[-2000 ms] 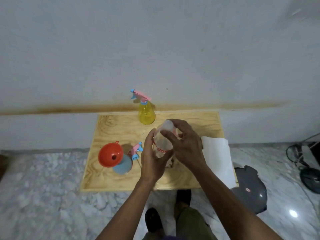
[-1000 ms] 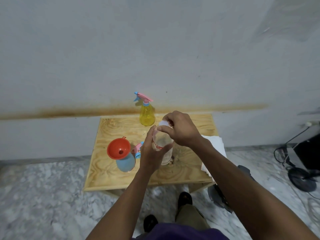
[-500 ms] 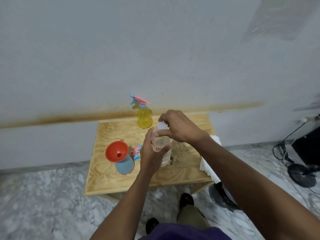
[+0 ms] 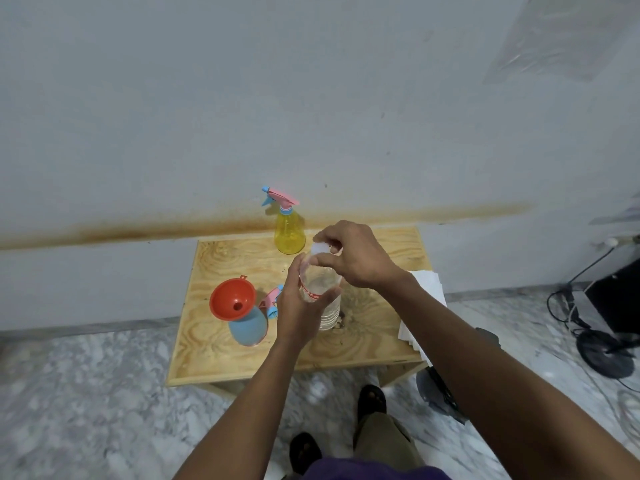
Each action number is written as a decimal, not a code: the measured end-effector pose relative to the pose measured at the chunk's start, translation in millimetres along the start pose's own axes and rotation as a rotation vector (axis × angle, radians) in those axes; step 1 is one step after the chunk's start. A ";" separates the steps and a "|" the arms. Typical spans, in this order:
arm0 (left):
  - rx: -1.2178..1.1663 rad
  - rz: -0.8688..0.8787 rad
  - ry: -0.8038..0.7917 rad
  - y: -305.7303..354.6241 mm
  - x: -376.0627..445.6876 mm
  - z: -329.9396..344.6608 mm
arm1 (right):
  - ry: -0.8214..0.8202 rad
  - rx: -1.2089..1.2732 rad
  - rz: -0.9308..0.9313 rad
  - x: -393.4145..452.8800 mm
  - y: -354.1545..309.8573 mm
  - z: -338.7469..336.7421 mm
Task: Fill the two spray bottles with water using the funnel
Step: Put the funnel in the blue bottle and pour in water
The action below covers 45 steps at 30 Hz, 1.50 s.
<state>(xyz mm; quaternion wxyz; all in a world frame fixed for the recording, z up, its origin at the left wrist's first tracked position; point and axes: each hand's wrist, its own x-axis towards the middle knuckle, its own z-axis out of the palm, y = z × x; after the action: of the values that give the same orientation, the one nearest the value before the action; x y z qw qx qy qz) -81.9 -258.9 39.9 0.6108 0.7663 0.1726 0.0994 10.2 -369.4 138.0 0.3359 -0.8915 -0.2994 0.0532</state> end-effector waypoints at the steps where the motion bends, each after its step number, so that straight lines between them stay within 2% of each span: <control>1: 0.008 0.000 0.004 -0.1 0.2 0.1 | -0.004 0.035 0.011 -2.4 0.4 1.1; 7: -0.001 -0.013 -0.001 -3.0 1.0 -0.6 | 0.032 0.066 0.051 -4.7 -2.8 4.0; 13: 0.004 -0.032 0.008 -2.5 3.0 1.9 | -0.090 -0.064 0.000 -1.0 -3.2 -1.3; 21: 0.075 0.041 0.072 5.1 1.3 17.3 | -0.124 -0.110 -0.039 1.6 13.6 -8.7; 25: 0.104 0.069 0.092 2.9 0.2 25.7 | 0.022 -0.026 -0.142 -4.2 30.4 -14.1; 27: 0.132 0.084 0.091 2.1 -0.2 29.4 | 0.176 0.034 -0.135 -8.5 43.0 -15.6; 29: 0.138 0.093 0.088 0.3 0.0 32.1 | 0.352 0.123 -0.003 -12.3 59.7 -16.1; 31: 0.125 0.086 0.090 0.6 -0.1 34.7 | 0.419 0.165 0.236 -16.4 83.3 -10.9; 33: 0.089 0.066 0.083 0.1 -0.2 38.3 | 0.345 0.117 0.431 -24.0 115.9 7.5; 35: 0.032 0.038 0.074 -0.5 -0.2 41.8 | 0.189 0.079 0.548 -35.4 145.8 37.5; 39: -0.020 0.021 0.059 -1.8 -0.6 45.1 | -0.084 -0.042 0.614 -63.1 181.8 101.0; 42: -0.034 0.014 0.052 -3.6 0.8 46.5 | -0.139 -0.154 0.606 -74.4 196.6 129.6; 45: -0.034 -0.001 0.052 -3.1 1.2 47.4 | -0.117 -0.175 0.600 -78.0 204.8 142.7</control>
<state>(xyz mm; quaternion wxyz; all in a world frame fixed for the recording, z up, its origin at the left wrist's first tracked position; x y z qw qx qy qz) -64.1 -300.5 25.7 0.6191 0.7529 0.1872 0.1220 6.4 -454.8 -109.2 0.2094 -0.9609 -0.0452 0.1754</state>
